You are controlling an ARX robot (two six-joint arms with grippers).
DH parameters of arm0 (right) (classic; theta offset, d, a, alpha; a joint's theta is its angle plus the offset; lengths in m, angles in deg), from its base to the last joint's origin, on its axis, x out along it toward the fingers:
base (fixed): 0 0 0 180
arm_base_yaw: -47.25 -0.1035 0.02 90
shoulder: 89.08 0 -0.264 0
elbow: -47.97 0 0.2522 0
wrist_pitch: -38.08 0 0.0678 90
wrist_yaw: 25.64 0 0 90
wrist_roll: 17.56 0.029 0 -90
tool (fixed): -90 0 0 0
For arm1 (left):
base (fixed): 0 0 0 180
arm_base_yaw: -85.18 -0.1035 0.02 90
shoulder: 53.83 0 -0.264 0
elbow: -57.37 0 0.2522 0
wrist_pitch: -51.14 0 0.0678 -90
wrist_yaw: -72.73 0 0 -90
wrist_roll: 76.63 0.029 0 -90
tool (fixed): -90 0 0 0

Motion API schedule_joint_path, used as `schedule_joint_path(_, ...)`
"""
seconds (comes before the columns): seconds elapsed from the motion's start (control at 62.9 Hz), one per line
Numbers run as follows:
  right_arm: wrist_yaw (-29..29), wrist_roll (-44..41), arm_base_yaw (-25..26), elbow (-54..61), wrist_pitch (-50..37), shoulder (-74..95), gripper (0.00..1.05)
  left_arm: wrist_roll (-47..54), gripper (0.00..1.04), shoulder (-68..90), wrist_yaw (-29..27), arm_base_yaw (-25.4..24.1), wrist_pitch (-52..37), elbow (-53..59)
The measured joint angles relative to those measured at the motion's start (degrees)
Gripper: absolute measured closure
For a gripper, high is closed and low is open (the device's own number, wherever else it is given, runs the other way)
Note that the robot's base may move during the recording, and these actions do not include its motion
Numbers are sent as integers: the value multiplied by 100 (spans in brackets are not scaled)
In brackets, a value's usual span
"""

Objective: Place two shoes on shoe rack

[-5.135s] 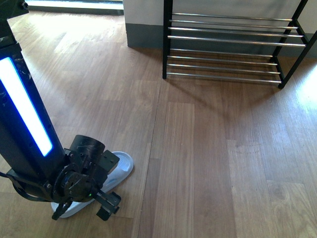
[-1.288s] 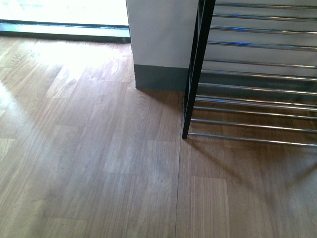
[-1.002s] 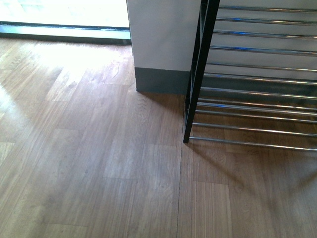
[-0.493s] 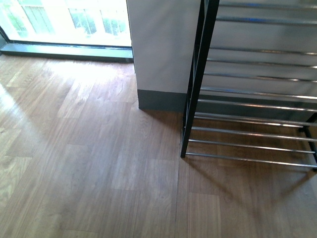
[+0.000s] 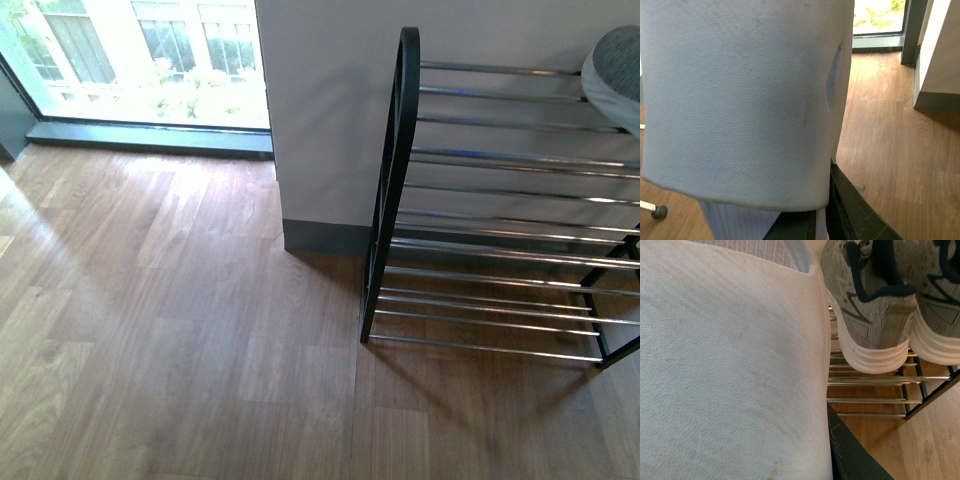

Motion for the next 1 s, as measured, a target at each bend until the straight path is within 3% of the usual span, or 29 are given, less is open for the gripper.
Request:
schedule_joint_path(0.207, 2, 2, 0, -7, 0, 0, 103, -2, 103, 0, -2, 0, 0, -2)
schedule_joint_path(0.302, 955, -155, -24, 33, -935, 275, 103, 0, 103, 0, -4, 0, 0, -2)
schedule_joint_path(0.382, 887, -203, -372, -289, -1080, 634, 103, 0, 103, 0, 0, 0, 0, -2)
schedule_joint_path(0.699, -413, -380, -1639, -2028, -337, 2468, 103, 0, 103, 0, 0, 0, 0, -2)
schedule_joint_path(1.002, -1934, -804, -2118, -4098, 339, 5136, 103, 0, 103, 0, -2, 0, 0, -2)
